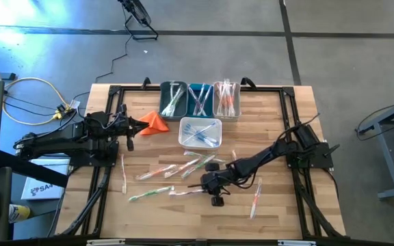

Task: Pick & Place Toothbrushes
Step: Put the purple toothbrush into the blue bin

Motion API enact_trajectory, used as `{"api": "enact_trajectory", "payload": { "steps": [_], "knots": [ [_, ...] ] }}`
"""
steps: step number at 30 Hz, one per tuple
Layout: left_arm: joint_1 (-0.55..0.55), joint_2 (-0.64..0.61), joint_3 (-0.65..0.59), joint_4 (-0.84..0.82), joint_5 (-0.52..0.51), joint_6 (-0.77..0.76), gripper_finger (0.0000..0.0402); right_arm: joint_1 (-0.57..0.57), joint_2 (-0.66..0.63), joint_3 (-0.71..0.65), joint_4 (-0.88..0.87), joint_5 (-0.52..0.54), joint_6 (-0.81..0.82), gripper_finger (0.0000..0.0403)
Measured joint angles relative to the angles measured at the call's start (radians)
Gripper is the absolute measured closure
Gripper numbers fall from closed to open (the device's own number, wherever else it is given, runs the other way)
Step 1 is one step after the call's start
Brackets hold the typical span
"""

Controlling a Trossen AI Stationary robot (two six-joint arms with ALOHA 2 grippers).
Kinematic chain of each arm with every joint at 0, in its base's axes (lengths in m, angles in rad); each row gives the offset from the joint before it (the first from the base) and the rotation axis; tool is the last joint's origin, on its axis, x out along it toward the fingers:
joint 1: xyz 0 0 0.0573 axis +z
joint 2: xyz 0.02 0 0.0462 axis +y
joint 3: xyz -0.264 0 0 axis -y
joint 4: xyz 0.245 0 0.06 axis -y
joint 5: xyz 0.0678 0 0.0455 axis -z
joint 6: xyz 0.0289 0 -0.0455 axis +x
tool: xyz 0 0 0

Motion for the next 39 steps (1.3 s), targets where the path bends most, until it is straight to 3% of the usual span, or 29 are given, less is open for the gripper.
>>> {"api": "enact_trajectory", "payload": {
  "steps": [9, 18, 24, 39],
  "knots": [
    [0.000, 0.000, 0.000, 0.000, 0.000, 0.000, 0.0378, 0.008, -0.060, -0.005, -0.018, -0.041, -0.024, 0.0379],
    [0.000, 0.000, 0.000, 0.000, 0.000, 0.000, 0.0378, 0.010, -0.179, -0.003, -0.012, -0.010, -0.018, 0.0381],
    [0.000, 0.000, 0.000, 0.000, 0.000, 0.000, 0.0378, 0.009, -0.287, -0.001, -0.027, 0.090, -0.018, 0.0381],
    [0.000, 0.000, 0.000, 0.001, 0.000, 0.000, 0.0378, -0.050, -0.550, -0.001, -0.125, 0.479, -0.079, 0.0382]
  ]
}}
